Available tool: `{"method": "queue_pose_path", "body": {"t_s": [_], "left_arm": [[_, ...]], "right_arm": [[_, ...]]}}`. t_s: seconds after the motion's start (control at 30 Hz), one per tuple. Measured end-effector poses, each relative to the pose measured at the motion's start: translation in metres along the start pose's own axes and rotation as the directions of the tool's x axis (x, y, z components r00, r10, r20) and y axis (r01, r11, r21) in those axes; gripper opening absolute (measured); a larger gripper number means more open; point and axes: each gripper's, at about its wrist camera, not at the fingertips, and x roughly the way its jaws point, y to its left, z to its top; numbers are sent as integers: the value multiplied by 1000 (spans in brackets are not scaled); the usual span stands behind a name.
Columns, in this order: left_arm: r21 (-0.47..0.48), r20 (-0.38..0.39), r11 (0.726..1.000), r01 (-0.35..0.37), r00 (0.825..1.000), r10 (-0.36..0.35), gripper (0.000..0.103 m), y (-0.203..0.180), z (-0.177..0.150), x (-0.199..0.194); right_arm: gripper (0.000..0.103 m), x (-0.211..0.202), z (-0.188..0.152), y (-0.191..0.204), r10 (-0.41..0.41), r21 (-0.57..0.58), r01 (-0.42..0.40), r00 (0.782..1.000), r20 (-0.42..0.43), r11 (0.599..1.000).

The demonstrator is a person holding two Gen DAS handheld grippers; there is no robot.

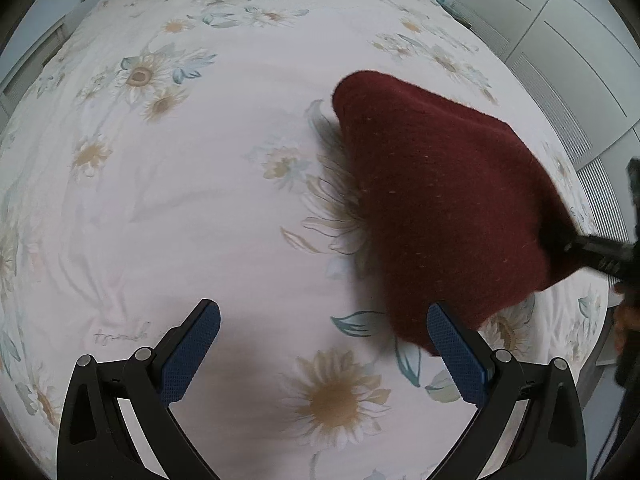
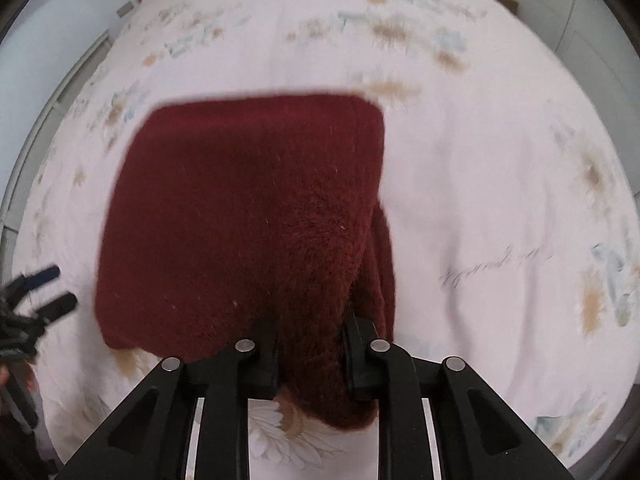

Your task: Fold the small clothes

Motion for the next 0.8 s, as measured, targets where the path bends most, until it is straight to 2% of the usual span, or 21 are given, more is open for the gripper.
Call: {"method": "queue_pose_path", "body": {"t_s": [0.03, 0.1, 0.17, 0.2, 0.23, 0.37, 0.47, 0.63, 0.7, 0.77, 0.8], "left_arm": [[3, -4, 1000, 2, 1000, -2, 102, -2, 0, 1], [11, -8, 1000, 3, 1000, -3, 102, -5, 1, 4], [13, -7, 1000, 0, 1000, 0, 102, -6, 6, 5], [12, -5, 1000, -1, 1000, 1, 102, -7, 9, 6], [11, -2, 1000, -3, 1000, 3, 102, -8, 12, 6], [10, 8, 1000, -9, 1000, 9, 102, -15, 29, 9], [7, 3, 1000, -25, 1000, 25, 102, -18, 43, 15], [-25, 12, 1000, -6, 1000, 6, 102, -19, 56, 16], [-22, 12, 1000, -10, 1000, 10, 102, -21, 58, 16], [-17, 6, 1000, -11, 1000, 12, 102, -22, 59, 17], [-15, 3, 1000, -11, 1000, 11, 102, -22, 59, 18]], "right_arm": [[35, 2, -1, 0, -6, -4, 6, 1000, -5, 1000], [42, 3, -4, 0, -11, -9, 11, 1000, 0, 1000], [55, -3, -3, -1, -28, 1, 28, 1000, 10, 1000], [75, -7, -1, -2, -60, 1, 60, 998, 16, 998], [83, -10, -1, -3, -71, 2, 71, 997, 23, 997], [84, -31, 9, -8, -6, 44, 3, 997, 73, 999], [89, -36, 23, -3, -14, 41, 11, 996, 83, 999], [89, -25, 47, 6, 7, 41, -10, 998, 61, 999], [89, -15, 49, 11, -10, 19, 9, 999, 30, 1000], [86, -4, 51, 13, -18, 11, 18, 1000, 7, 1000], [75, 0, 51, 12, -8, 17, 8, 1000, -7, 1000]]}}
